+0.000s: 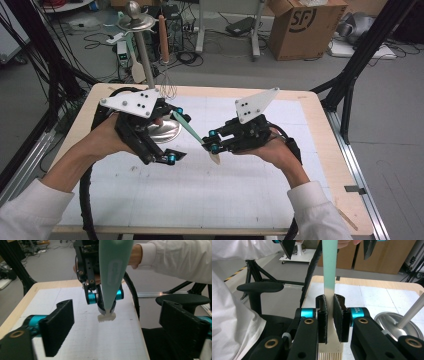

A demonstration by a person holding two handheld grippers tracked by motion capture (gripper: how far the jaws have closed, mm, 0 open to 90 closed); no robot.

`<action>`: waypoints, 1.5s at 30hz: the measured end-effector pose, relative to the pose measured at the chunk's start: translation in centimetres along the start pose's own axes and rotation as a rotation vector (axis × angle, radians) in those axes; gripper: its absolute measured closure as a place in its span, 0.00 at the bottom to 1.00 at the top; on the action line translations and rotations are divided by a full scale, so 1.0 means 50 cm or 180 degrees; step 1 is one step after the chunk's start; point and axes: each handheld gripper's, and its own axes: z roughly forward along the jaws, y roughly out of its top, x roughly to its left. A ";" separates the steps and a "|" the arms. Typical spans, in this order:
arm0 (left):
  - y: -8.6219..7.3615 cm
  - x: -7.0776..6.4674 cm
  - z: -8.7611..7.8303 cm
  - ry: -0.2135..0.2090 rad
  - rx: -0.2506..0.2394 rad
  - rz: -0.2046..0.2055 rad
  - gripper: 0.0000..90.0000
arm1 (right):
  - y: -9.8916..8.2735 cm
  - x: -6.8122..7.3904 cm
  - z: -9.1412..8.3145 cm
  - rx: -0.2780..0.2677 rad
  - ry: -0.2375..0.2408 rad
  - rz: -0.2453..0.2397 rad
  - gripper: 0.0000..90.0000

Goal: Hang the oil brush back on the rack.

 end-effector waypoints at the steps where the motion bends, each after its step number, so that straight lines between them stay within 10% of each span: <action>1: 0.003 0.001 0.003 0.0012 0.0006 0.0009 0.19 | 0.000 0.000 0.000 0.0002 -0.0005 0.0008 0.92; 5: 0.014 0.004 0.008 -0.0025 -0.0043 0.0022 0.41 | 0.000 0.000 0.001 0.0002 -0.0009 0.0020 0.92; 17: 0.014 0.012 0.012 0.0057 -0.0035 -0.0084 0.63 | -0.001 -0.001 -0.003 -0.0116 -0.0047 0.0028 0.92; 45: 0.013 0.015 0.004 0.0162 -0.0040 -0.0149 0.87 | 0.002 -0.005 0.008 -0.0254 -0.0095 0.0045 0.92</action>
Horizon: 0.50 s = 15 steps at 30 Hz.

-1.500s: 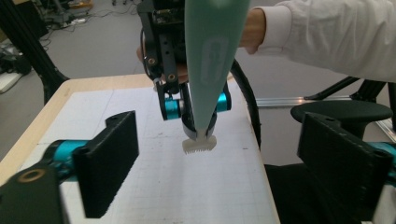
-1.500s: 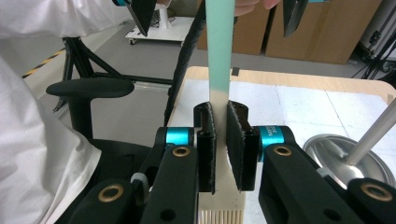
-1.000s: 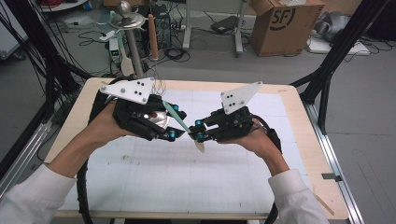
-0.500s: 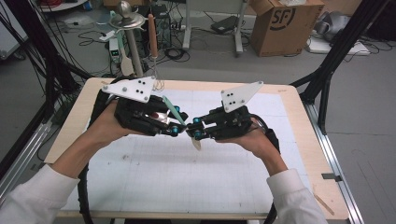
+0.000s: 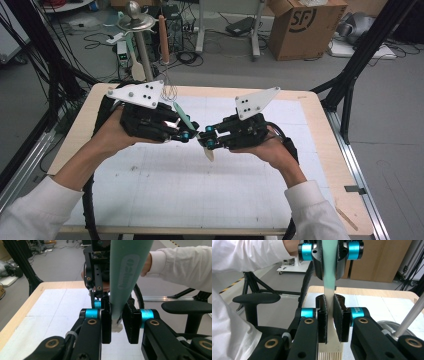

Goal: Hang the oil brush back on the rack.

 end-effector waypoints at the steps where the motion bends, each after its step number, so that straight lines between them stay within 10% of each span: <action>1: 0.000 0.000 0.000 0.0003 0.0010 0.0006 0.87 | 0.000 -0.001 0.001 0.0007 0.0000 0.0000 0.92; 8: 0.001 0.000 -0.004 0.0085 0.0026 -0.0038 0.88 | 0.000 -0.003 0.005 -0.0008 -0.0043 0.0037 0.89; 15: -0.001 0.007 -0.015 0.0206 0.0130 -0.0181 0.89 | -0.010 -0.005 0.008 0.0121 -0.0236 0.0219 0.59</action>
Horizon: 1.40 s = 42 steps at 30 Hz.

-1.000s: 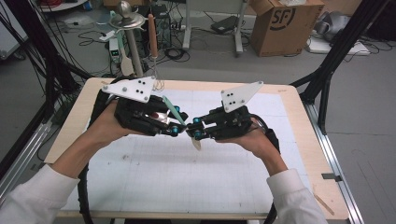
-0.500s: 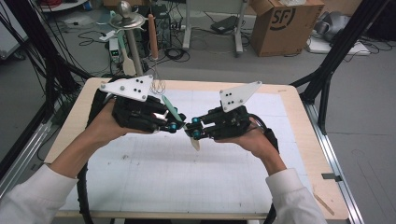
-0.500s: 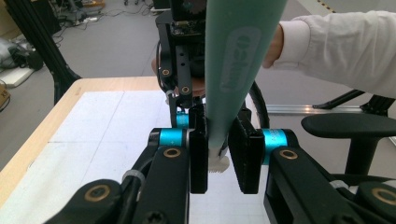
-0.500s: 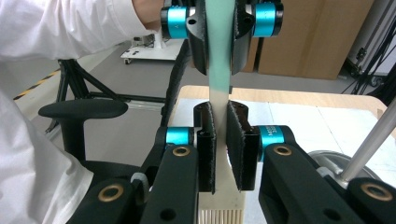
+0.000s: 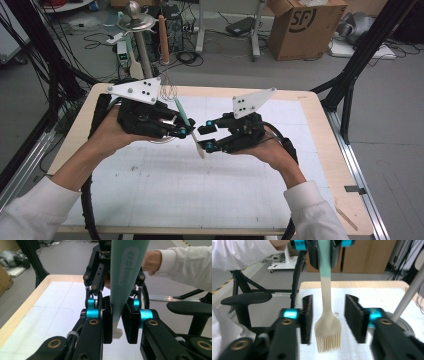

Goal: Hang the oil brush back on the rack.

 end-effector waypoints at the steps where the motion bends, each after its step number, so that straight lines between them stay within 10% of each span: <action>1: -0.001 0.001 -0.002 0.0024 -0.0003 -0.0022 0.89 | -0.002 -0.001 -0.003 0.0018 -0.0054 0.0016 0.55; 9: -0.014 0.015 -0.038 0.0266 0.0209 -0.0121 0.89 | -0.039 -0.002 -0.041 0.0237 -0.0558 0.0362 0.01; 22: -0.042 0.058 -0.134 0.0691 0.0472 -0.0338 0.89 | -0.168 0.015 -0.151 0.0380 -0.1274 0.0555 0.00; 42: -0.020 0.141 -0.234 0.1232 0.0722 -0.0705 0.89 | -0.295 0.048 -0.221 0.0432 -0.1695 0.0955 0.00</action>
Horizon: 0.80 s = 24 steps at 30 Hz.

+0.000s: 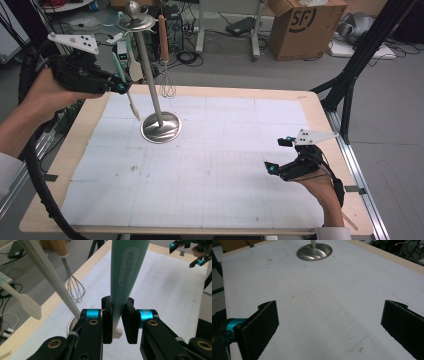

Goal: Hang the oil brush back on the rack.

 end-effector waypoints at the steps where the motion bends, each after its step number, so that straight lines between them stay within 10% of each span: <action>1: 0.003 0.004 -0.001 0.0015 0.0033 0.0001 0.89 | -0.003 -0.001 -0.001 0.0020 -0.0007 0.0020 0.00; 24: 0.063 0.038 -0.007 0.0247 0.0322 -0.0149 0.89 | -0.030 0.002 -0.020 -0.0230 -0.0039 0.0027 0.00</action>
